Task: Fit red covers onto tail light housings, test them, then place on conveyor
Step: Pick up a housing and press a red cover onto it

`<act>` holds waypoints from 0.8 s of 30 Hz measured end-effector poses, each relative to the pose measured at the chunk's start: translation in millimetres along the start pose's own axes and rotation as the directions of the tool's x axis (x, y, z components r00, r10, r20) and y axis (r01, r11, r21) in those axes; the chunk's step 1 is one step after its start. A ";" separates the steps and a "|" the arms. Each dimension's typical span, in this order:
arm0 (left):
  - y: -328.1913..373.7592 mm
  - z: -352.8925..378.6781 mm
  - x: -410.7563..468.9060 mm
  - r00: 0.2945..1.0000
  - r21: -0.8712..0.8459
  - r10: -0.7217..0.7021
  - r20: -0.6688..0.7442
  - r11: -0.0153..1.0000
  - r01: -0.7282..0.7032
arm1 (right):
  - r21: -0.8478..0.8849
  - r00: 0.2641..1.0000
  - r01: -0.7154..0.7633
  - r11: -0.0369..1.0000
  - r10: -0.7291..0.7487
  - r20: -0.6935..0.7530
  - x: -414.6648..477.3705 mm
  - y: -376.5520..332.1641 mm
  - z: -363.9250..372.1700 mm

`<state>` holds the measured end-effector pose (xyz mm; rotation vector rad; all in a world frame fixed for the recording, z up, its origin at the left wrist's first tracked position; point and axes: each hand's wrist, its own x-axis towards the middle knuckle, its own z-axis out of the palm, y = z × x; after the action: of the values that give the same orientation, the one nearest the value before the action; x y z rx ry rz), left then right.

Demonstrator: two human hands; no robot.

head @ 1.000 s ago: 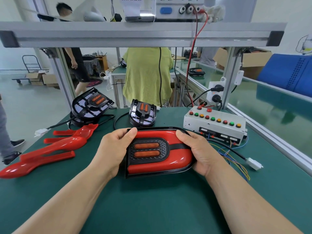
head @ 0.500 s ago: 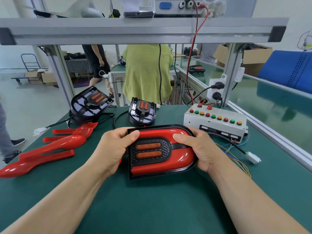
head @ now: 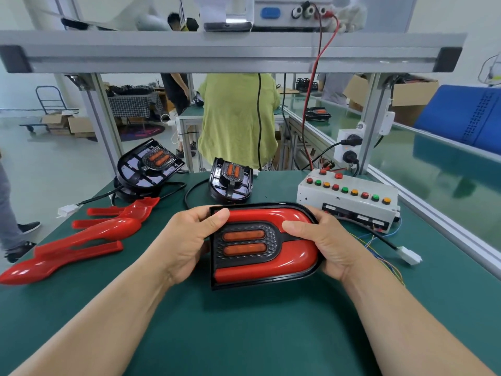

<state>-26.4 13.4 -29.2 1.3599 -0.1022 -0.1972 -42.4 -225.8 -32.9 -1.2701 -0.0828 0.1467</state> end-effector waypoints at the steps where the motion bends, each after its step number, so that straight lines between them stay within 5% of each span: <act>1: -0.5 0.3 -0.1 1.000 -0.008 -0.010 0.014 1.000 0.010 | -0.006 1.000 0.003 1.000 -0.003 -0.011 0.3 0.3 0.0; 7: 0.8 -0.7 -1.7 0.991 -0.014 -0.067 0.120 0.998 0.069 | -0.030 1.000 -0.011 0.999 0.010 -0.028 0.3 0.2 -1.0; 19: 1.5 10.3 -3.4 0.999 -0.033 0.017 -0.033 0.999 -0.018 | -0.086 0.996 0.080 0.993 -0.084 -0.042 -0.2 -2.4 4.3; 24: 2.0 13.3 -6.0 0.998 -0.036 -0.063 -0.005 0.997 0.063 | -0.105 0.998 0.030 0.994 -0.035 -0.043 -1.7 -1.9 3.8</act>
<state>-34.6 2.2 -24.3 1.3286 -0.0504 -0.2471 -44.5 -223.1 -29.9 -1.3750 -0.0731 0.0863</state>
